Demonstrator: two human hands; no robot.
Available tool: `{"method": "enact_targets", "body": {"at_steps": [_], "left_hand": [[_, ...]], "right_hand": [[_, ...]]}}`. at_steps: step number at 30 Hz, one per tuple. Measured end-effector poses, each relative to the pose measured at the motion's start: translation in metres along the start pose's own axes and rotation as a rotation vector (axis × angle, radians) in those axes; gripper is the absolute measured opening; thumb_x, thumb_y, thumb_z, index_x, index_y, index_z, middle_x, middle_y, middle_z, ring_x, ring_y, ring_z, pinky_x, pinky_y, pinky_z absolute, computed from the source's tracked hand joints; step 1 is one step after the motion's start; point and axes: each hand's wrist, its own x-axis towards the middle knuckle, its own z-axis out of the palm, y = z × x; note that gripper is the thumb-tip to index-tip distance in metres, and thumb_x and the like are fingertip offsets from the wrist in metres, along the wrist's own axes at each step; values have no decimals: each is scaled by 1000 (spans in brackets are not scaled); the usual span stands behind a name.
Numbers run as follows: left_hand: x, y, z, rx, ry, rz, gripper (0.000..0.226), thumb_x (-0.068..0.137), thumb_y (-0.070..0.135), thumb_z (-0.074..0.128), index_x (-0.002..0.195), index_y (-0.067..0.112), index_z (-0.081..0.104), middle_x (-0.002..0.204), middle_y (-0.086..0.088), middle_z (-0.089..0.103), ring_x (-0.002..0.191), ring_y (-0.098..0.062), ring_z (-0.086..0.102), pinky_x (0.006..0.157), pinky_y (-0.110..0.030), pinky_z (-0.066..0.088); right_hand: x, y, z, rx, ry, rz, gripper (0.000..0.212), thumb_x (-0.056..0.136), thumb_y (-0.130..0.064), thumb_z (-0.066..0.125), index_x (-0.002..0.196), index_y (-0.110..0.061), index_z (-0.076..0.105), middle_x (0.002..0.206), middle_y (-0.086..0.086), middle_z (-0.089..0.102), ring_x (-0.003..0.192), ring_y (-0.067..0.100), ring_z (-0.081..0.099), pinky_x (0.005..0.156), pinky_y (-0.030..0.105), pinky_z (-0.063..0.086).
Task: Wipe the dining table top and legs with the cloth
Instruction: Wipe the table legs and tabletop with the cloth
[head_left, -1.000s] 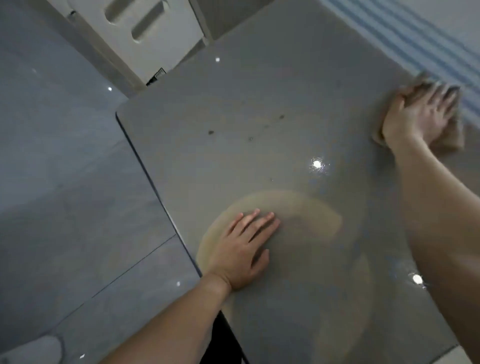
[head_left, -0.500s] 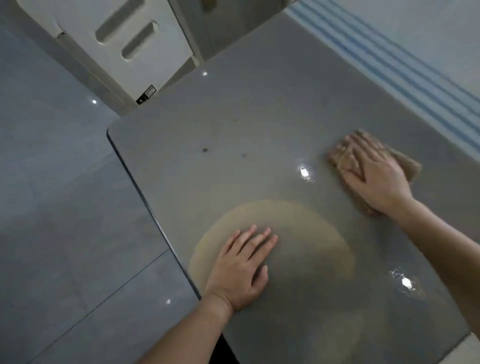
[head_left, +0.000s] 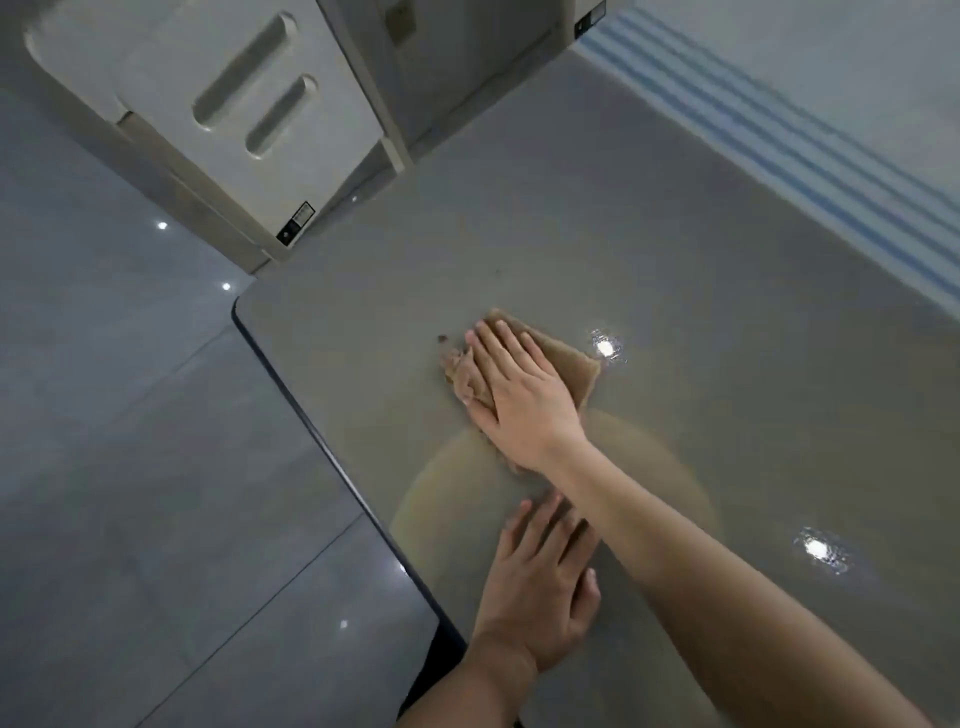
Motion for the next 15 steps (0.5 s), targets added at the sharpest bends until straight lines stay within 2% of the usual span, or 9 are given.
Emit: {"method": "enact_targets", "body": {"at_steps": [6,9,12,15], "left_hand": [[0,1,-13,-91,-93,-16,52,86,35,49,137,24,45,143,6,44,140,-19,31,115,-39,22],[-4,-13,-19,-161,-90,93,54,88,31,47,141,24,42,148,5,39,144,-18,23,118,-36,15],[-7,-62,-42,-135,-39,278,52,89,28,46,140,20,45,149,1,42,142,-19,27,119,-36,15],[12,-143,-83,-20,109,153,56,89,30,44,144,20,41,152,1,40,143,-21,29,119,-38,16]], "right_hand": [[-8,4,-11,-41,-73,6,69,95,-51,34,153,-17,21,160,-2,22,149,13,10,121,30,2],[-8,3,-13,-45,-59,23,69,94,-51,38,153,-19,22,160,-4,21,149,11,9,121,26,-1],[-7,6,-12,-37,-47,25,70,92,-52,39,153,-19,25,159,-5,23,148,10,11,121,25,0],[-7,2,-10,1,-30,28,69,90,-50,41,152,-20,28,159,-5,25,148,9,12,121,27,4]]}}
